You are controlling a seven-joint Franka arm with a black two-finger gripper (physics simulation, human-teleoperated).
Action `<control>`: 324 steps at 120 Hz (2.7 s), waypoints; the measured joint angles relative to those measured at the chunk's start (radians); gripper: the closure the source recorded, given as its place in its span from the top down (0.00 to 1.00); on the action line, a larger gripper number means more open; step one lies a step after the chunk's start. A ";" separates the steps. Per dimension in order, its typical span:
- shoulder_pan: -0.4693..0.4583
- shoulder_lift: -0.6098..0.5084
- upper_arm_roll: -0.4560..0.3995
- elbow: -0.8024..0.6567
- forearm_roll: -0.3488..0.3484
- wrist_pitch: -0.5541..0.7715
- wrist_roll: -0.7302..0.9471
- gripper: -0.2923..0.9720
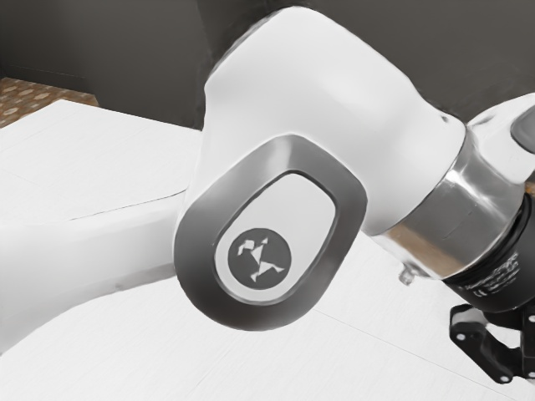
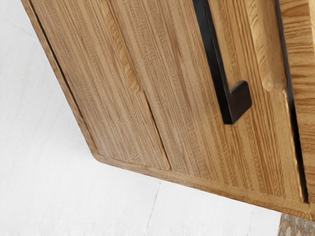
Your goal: Pull the drawer handle with one arm to open the drawer
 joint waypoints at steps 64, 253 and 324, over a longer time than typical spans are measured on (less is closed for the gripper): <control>0.167 0.165 0.022 0.219 0.216 -0.045 -0.068 0.77; 0.005 0.262 0.117 0.095 0.124 0.180 -0.159 0.77; -0.077 -0.031 0.211 -0.134 0.307 -0.067 -0.169 0.76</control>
